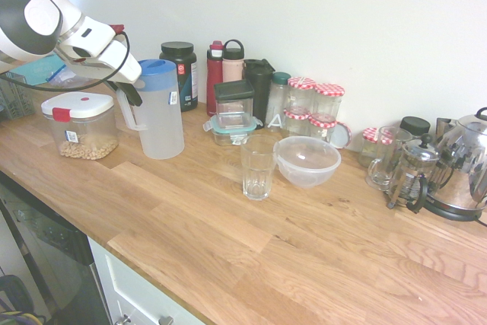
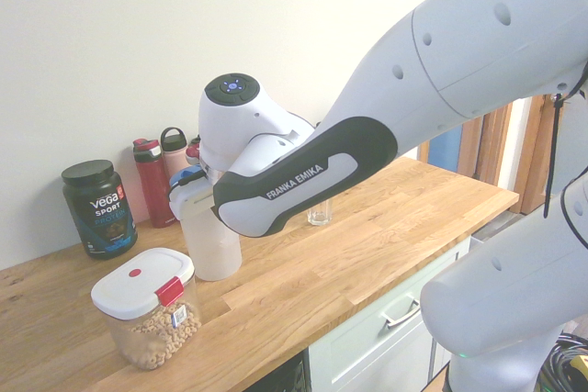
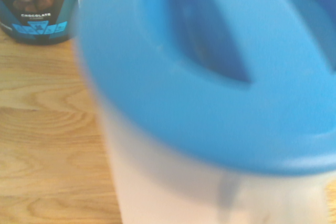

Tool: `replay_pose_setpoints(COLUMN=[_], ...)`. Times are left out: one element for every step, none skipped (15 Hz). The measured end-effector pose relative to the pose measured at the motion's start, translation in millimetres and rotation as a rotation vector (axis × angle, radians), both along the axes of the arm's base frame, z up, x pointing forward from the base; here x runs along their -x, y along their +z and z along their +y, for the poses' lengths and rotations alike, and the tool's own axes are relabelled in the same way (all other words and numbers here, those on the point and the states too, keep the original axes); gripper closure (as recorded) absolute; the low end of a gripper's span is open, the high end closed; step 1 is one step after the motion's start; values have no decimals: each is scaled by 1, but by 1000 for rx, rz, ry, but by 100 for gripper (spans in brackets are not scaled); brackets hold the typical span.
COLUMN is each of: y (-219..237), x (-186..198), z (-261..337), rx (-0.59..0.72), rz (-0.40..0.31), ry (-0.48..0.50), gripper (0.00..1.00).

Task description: Pour me some water

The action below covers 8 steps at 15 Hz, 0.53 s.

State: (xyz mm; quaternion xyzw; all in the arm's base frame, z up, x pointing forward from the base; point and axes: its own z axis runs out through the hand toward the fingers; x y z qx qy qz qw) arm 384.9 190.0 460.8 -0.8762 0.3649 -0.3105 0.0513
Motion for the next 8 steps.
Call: replay_pose_setpoints(y=[0,0,1,1,1,4,9,13], x=[0,0,0,2,7,16,26,37], z=[0,0,0,-1,-2,-2,-3,-6], rx=[2,2,0,-3,-5,-13,-26,-35], rz=[-1,-3,-2,15,66,138,212,292], ry=[-1,-4,-5,-9,-15,-9,11,32], gripper=[0,0,0,0,0,0,0,0])
